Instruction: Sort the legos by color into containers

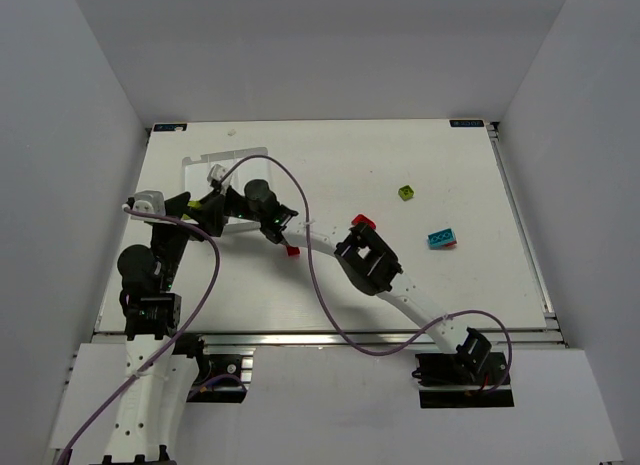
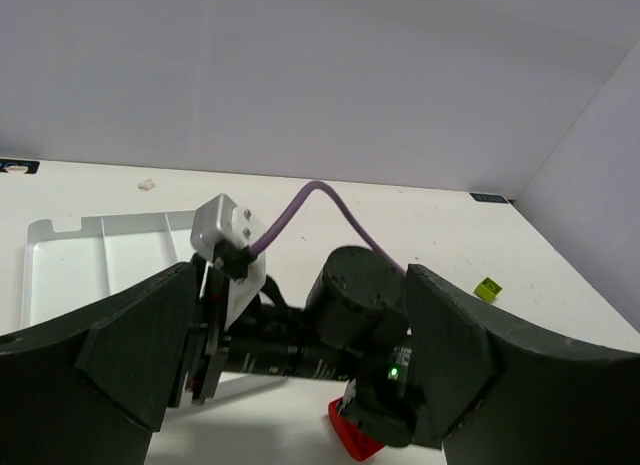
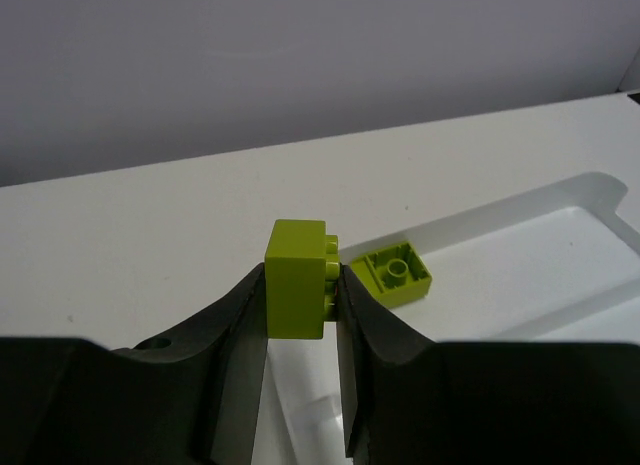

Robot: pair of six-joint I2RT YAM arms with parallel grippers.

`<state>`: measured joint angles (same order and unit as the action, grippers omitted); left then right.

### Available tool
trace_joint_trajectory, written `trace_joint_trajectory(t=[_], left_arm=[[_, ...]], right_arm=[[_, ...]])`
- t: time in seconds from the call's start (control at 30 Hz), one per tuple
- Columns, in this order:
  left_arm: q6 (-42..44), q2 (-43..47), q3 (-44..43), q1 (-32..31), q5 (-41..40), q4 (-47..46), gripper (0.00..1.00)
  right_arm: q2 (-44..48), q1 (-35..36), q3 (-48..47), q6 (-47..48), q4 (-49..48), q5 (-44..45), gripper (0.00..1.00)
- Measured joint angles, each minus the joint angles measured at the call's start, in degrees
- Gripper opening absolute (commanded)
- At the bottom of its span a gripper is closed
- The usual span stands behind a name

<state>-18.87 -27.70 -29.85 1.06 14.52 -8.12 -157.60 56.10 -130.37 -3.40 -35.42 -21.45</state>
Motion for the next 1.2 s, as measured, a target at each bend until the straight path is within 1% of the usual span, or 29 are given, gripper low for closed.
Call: trace_joint_trajectory(t=[0.23, 0.27, 0.3, 0.47, 0.57, 0.6, 0.63, 0.7, 0.77, 0.87, 0.93, 1.0, 1.03, 1.07, 1.1, 1.17, 1.2], left_arm=[[0.0, 0.24, 0.0, 0.0, -0.37, 0.11, 0.95], [0.0, 0.24, 0.0, 0.0, -0.37, 0.13, 0.95], [0.0, 0.24, 0.0, 0.0, -0.39, 0.13, 0.95], [0.0, 0.26, 0.0, 0.0, -0.39, 0.15, 0.95], [0.0, 0.26, 0.0, 0.0, -0.44, 0.24, 0.95], [0.0, 0.26, 0.0, 0.0, -0.44, 0.31, 0.95], [0.0, 0.24, 0.0, 0.0, -0.44, 0.35, 0.95], [0.0, 0.17, 0.0, 0.0, -0.48, 0.37, 0.95], [0.0, 0.15, 0.0, 0.0, -0.55, 0.37, 0.95], [0.0, 0.15, 0.0, 0.0, -0.61, 0.37, 0.95], [0.0, 0.04, 0.0, 0.0, -0.61, 0.37, 0.95], [0.0, -0.15, 0.0, 0.0, -0.61, 0.37, 0.92], [0.0, -0.28, 0.0, 0.0, -0.61, 0.35, 0.87], [-0.07, -0.46, 0.0, 0.0, -0.59, 0.39, 0.68], [-0.44, -0.68, 0.0, 0.0, -0.61, 0.39, 0.56], [-0.39, -1.07, 0.0, 0.0, -0.63, 0.52, 0.22], [-0.44, -1.27, 0.0, 0.0, -0.66, 0.55, 0.0]], right_arm=[[-1.29, 3.52, -0.46, 1.88, -5.29, 5.01, 0.0], [-1.42, 3.8, -0.46, 2.05, -5.53, 5.73, 0.03], [-1.55, 3.98, -0.46, 2.14, -5.77, 6.51, 0.08], [-2.25, 3.56, -0.48, 2.34, -6.51, 9.16, 0.15], [-2.29, 3.23, -0.52, 2.36, -6.58, 10.14, 0.29], [-2.29, 3.17, -0.59, 2.34, -6.58, 10.43, 0.39], [-2.27, 3.02, -0.63, 2.36, -6.58, 10.75, 0.44], [-2.29, 2.84, -0.7, 2.82, -6.64, 11.21, 0.51], [-2.29, 2.78, -0.74, 3.41, -6.71, 11.54, 0.54], [-2.29, 2.8, -0.76, 3.98, -6.75, 11.89, 0.55], [-2.29, 2.8, -0.76, 4.09, -6.78, 12.11, 0.52], [-2.27, 2.78, -0.76, 4.48, -6.86, 12.39, 0.37], [-2.27, 2.71, -0.63, 4.59, -7.13, 12.57, 0.29], [-1.97, 2.49, 0.24, 4.63, -8.0, 13.0, 0.1], [-1.22, 2.43, 1.7, 5.01, -8.35, 13.25, 0.01], [0.79, 2.03, 5.16, 4.61, -7.54, 14.34, 0.0], [2.32, 1.44, 6.51, 4.44, -5.57, 15.13, 0.0]])
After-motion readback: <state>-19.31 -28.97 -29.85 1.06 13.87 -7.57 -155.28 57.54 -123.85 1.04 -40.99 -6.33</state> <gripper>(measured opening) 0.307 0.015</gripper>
